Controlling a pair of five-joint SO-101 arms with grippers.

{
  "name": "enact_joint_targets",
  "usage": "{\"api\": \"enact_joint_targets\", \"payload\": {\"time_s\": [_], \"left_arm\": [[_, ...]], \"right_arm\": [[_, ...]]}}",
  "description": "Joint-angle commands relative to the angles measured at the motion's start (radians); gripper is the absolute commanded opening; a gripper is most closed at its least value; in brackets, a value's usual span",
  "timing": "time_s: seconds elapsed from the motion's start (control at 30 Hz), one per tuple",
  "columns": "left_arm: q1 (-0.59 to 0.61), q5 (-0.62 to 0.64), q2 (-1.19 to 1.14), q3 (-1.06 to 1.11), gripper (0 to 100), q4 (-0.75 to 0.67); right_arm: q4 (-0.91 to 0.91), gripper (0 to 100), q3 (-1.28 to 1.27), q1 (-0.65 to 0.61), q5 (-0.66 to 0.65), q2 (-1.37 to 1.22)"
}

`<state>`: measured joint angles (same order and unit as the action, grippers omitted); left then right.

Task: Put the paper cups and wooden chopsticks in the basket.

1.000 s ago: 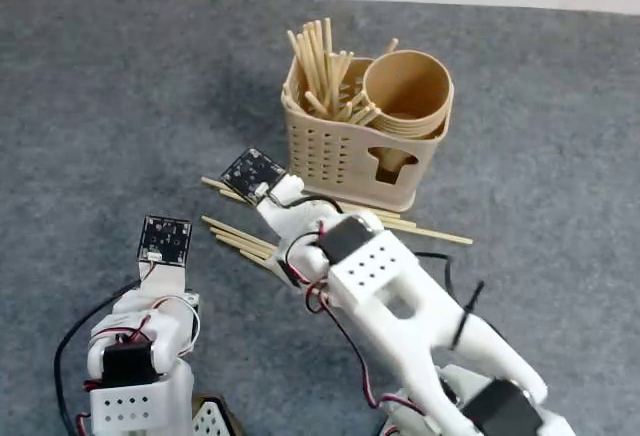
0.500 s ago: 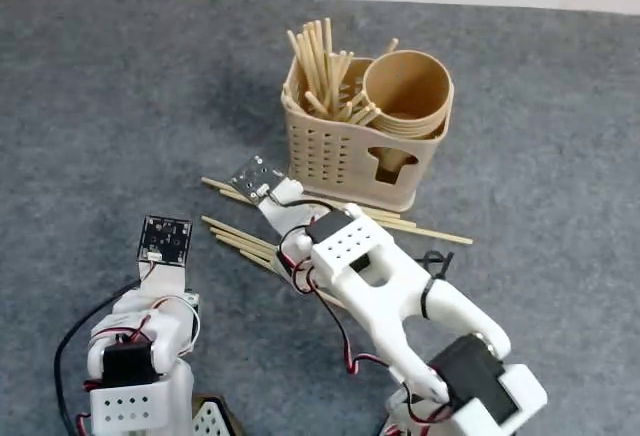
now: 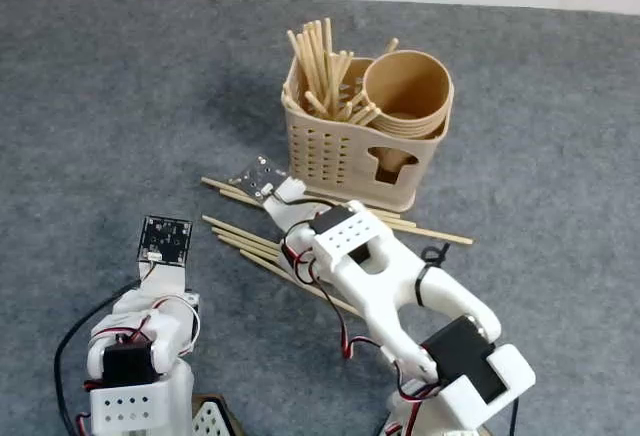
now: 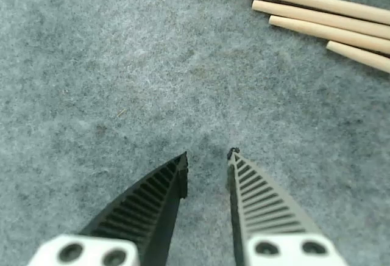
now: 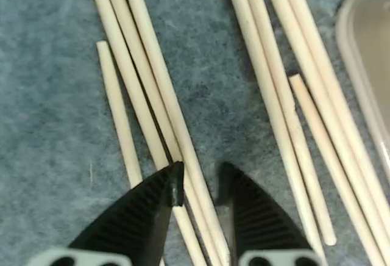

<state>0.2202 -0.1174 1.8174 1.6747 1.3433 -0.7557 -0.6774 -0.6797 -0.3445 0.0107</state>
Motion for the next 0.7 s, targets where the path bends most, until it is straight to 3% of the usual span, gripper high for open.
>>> {"api": "enact_joint_targets", "payload": {"time_s": [0.0, 0.3, 0.67], "left_arm": [[0.005, 0.006, -0.002, 0.021, 12, 0.008], [0.005, 0.006, -0.002, 0.021, 12, 0.008], [0.005, 0.006, -0.002, 0.021, 12, 0.008]], "right_arm": [[0.007, 0.1, 0.005, 0.035, -0.014, -0.007], [0.001, 0.6, 0.001, 0.039, -0.052, 0.010], [-0.031, 0.6, -0.139, 0.039, -0.064, 0.415]]}}
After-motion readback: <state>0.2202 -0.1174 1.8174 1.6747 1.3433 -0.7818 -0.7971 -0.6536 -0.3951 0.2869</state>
